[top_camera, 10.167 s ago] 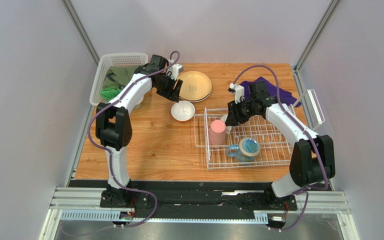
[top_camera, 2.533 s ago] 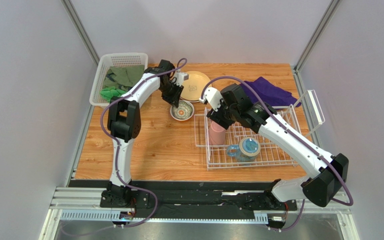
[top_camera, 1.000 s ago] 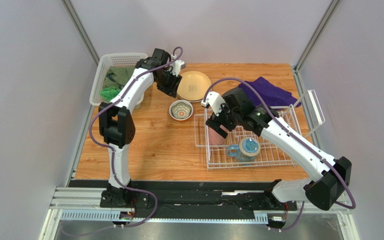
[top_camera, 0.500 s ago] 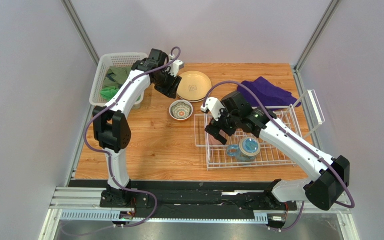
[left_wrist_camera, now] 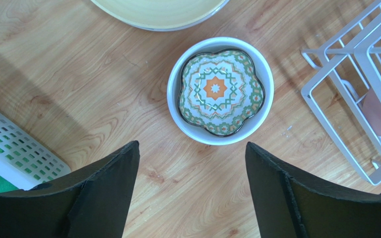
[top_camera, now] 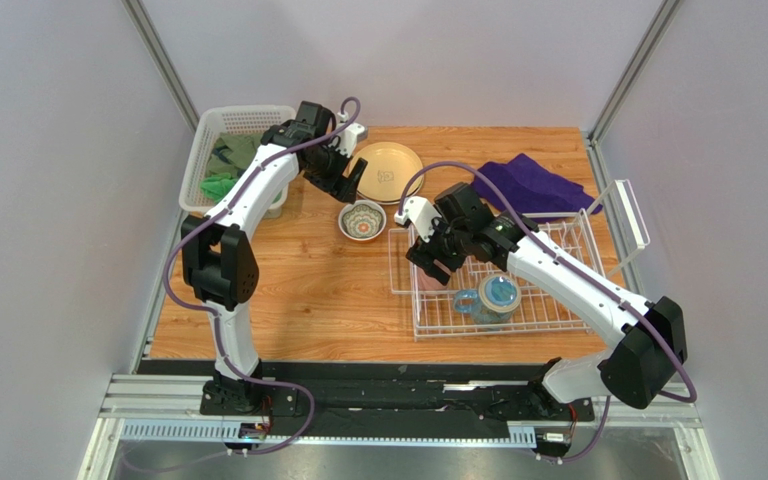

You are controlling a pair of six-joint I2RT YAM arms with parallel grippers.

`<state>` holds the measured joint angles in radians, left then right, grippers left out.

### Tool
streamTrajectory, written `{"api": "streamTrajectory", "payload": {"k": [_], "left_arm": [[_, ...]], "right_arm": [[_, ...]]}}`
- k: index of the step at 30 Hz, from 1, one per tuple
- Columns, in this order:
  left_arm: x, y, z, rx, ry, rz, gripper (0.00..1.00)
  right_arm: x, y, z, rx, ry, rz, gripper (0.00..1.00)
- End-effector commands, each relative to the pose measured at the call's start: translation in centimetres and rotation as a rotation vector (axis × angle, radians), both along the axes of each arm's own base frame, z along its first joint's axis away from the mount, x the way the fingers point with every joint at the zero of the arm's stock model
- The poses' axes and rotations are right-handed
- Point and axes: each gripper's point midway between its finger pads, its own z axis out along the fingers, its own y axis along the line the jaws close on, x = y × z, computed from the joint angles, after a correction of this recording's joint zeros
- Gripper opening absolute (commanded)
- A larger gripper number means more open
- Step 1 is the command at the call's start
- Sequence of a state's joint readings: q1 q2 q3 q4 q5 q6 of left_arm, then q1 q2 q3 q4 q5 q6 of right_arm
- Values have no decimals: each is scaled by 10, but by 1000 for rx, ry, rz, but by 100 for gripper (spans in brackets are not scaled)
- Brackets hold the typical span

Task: Unload the mixed dishes from the dish rack
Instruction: Pick up the cup from the dish rack.

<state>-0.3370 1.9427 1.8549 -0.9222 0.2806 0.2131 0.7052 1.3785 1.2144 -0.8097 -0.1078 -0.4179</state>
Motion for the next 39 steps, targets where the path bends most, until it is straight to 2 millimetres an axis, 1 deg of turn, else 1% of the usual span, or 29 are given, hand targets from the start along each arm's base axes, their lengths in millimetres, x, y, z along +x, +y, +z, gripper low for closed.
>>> {"api": "streamTrajectory", "payload": {"k": [1,3,4,10,11,13,14,15,17,18,19,20,21,23,24,25,27,28,29,30,31,32,33,34,35,36,37,38,39], "left_arm": [[-1,-1,33,-27,-101,-23,89],[-2,-1,31,-27,-102,-24,91],[-2,-1,32,-29,-106,-25,92],[-5,-3,35,-45,-112,-34,95],[-6,-3,34,-46,-112,-35,95],[-7,-6,38,-63,-125,-49,95],[-8,-6,38,-68,-128,-57,95],[-8,-8,40,-73,-141,-69,95],[-9,-11,44,-94,-164,-87,96],[-9,-11,49,-98,-182,-93,96],[-10,-12,51,-108,-189,-101,95],[-9,-14,52,-116,-204,-107,96],[-11,-14,59,-125,-225,-115,95],[-11,-17,63,-146,-251,-126,95],[-12,-18,71,-156,-275,-135,95],[-14,-19,74,-168,-285,-141,95],[-15,-22,79,-190,-313,-153,95],[-18,-23,89,-210,-338,-165,95],[-18,-25,89,-225,-350,-170,95],[-20,-27,93,-239,-362,-177,95],[-25,-29,102,-264,-385,-195,95],[-25,-32,103,-282,-404,-204,95],[-29,-33,112,-301,-431,-212,95],[-34,-35,109,-319,-426,-226,95],[-33,-37,116,-336,-461,-237,96],[-36,-38,123,-350,-480,-243,95],[-39,-40,122,-367,-478,-255,95],[-39,-42,128,-385,-506,-265,95],[-44,-45,134,-408,-520,-283,95]], "right_arm": [[8,7,10,36,-42,17,65],[9,7,13,37,-53,14,59],[10,7,18,43,-64,13,54],[8,3,38,58,-92,8,40],[8,3,46,68,-107,6,38],[7,1,53,70,-118,5,33],[8,0,62,82,-137,-1,32],[8,0,67,86,-148,-4,30],[9,-3,77,94,-169,-18,26],[10,-5,87,106,-188,-25,25],[10,-6,92,112,-197,-31,23],[11,-7,96,113,-207,-45,22],[13,-9,105,122,-225,-57,21],[16,-14,113,120,-245,-80,19],[19,-18,116,121,-253,-99,18],[20,-20,123,131,-267,-110,17],[25,-28,132,148,-278,-149,16],[27,-32,143,169,-297,-170,15],[28,-33,148,193,-295,-180,15],[34,-42,155,216,-297,-214,15],[35,-44,161,257,-287,-242,14],[33,-43,172,310,-279,-231,14],[39,-53,177,333,-279,-269,14],[39,-54,183,370,-270,-283,14],[38,-53,190,409,-261,-272,13],[42,-59,194,435,-261,-294,13],[42,-61,198,462,-256,-300,13],[38,-57,201,513,-225,-288,13],[42,-64,206,546,-229,-307,13]]}}
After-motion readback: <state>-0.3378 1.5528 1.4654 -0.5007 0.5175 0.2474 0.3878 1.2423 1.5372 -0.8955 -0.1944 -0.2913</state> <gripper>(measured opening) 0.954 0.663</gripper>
